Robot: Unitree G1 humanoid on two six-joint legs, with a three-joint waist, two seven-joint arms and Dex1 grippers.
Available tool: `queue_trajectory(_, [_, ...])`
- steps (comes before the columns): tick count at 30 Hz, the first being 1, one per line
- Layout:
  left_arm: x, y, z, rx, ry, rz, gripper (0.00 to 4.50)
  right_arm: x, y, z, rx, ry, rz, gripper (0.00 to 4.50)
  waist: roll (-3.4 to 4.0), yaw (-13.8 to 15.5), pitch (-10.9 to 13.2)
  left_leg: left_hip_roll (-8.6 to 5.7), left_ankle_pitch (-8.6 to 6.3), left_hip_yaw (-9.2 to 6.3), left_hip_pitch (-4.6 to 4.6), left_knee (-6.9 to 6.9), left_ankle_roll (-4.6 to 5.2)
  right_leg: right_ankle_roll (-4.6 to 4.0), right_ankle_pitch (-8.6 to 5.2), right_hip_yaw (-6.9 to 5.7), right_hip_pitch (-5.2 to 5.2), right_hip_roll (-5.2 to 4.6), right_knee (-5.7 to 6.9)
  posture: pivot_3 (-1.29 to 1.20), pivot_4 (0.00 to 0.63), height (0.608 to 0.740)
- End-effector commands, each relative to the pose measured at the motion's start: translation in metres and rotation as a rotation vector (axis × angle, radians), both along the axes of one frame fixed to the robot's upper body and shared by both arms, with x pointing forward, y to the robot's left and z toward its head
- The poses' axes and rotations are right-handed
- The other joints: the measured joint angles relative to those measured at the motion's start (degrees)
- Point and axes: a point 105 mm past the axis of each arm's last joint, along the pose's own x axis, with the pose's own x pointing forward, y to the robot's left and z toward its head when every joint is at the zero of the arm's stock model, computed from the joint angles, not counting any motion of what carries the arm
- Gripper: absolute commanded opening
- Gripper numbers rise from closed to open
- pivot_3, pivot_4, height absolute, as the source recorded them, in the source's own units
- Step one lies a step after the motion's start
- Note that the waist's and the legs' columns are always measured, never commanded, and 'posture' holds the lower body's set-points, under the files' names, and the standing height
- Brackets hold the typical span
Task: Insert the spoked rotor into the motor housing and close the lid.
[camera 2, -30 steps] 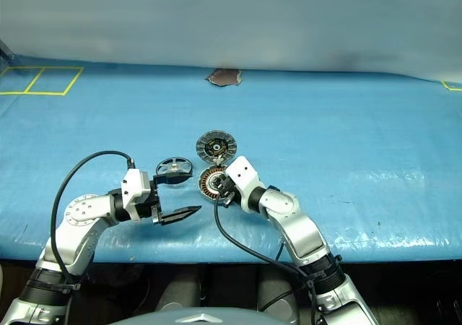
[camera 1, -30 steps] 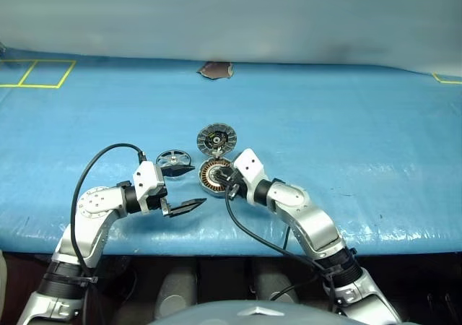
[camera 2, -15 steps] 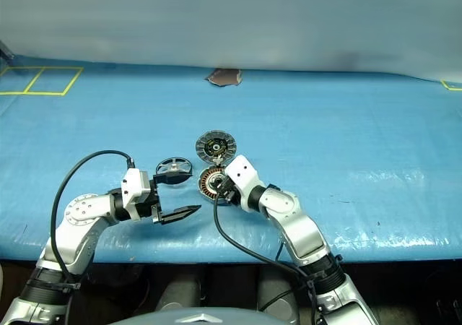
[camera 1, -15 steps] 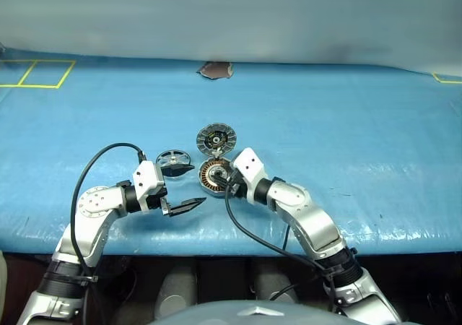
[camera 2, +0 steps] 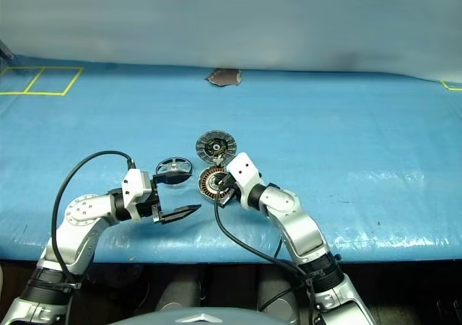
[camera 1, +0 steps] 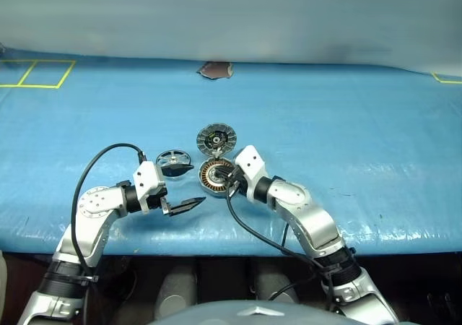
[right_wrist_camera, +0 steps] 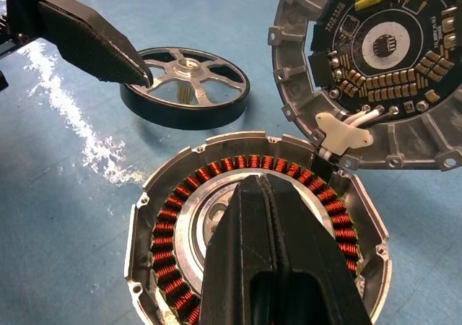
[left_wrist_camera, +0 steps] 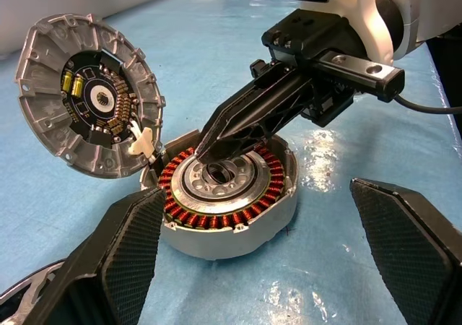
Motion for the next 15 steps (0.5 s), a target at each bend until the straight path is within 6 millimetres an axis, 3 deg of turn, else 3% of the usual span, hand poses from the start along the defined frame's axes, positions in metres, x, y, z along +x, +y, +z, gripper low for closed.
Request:
queue_trajectory(1, [0.001,-0.001,0.006,-0.005,-0.029,-0.004,4.5,0.005,0.002,0.009,0.022,-0.039,-0.007,0.02,0.0,0.0,0.0,0.0,0.0,0.0,0.0,0.0,0.0,0.0,0.0,0.0,0.0,0.0,0.0,0.0,0.15,0.74])
queue_trajectory(15, [0.001,-0.001,0.006,-0.004,-0.031,0.002,4.5,-0.006,0.003,-0.017,-0.114,0.0,0.045,0.02,0.01,0.0,0.0,0.0,0.0,0.0,0.08,0.01,0.0,0.0,0.0,0.0,0.07,0.0,0.01,0.0,0.15,0.74])
